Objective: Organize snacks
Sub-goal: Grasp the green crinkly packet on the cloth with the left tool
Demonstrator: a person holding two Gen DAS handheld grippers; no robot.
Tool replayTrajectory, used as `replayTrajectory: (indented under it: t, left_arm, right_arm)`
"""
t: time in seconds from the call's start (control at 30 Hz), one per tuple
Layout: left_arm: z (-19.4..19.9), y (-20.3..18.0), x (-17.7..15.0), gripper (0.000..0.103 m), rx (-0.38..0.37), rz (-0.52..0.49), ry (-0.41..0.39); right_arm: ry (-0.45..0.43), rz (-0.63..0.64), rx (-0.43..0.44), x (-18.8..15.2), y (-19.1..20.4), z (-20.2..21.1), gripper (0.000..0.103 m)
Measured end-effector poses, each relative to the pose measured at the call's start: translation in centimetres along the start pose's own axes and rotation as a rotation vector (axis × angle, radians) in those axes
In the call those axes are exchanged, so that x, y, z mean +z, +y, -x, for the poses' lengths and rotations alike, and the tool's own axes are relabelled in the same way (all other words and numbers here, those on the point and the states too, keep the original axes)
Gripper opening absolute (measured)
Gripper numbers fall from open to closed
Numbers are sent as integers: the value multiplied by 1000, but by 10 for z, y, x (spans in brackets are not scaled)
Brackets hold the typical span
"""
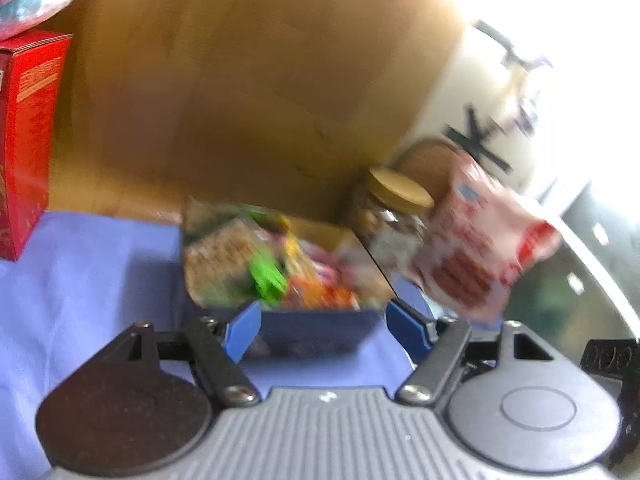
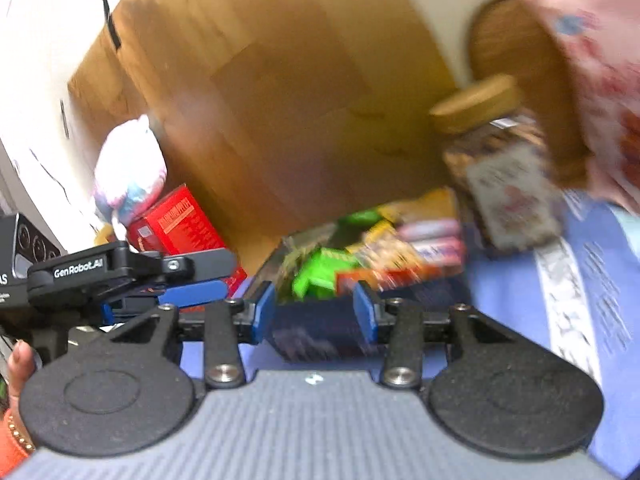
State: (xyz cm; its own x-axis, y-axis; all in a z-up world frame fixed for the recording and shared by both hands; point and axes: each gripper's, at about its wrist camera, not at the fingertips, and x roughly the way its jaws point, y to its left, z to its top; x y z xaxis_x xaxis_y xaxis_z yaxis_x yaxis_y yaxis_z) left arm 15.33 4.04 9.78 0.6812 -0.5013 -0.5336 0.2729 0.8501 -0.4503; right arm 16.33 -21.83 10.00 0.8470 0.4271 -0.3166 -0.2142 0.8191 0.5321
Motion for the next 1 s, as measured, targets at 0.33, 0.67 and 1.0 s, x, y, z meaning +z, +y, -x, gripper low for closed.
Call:
replayTrajectory:
  t: [0.33,0.67,1.0]
  left_arm:
    - [-34,-43,-84,69,-115,21,247]
    - [-55,-16,-114,66,-219,298,321]
    - [-70,-25,-110,27,-174,268,300]
  right_arm:
    - [42,-67,-154,-88,-42,76,47]
    - [18,-99,-123,-103,-39,76,35]
    - [26,-209,-112,-106,-69,74,18]
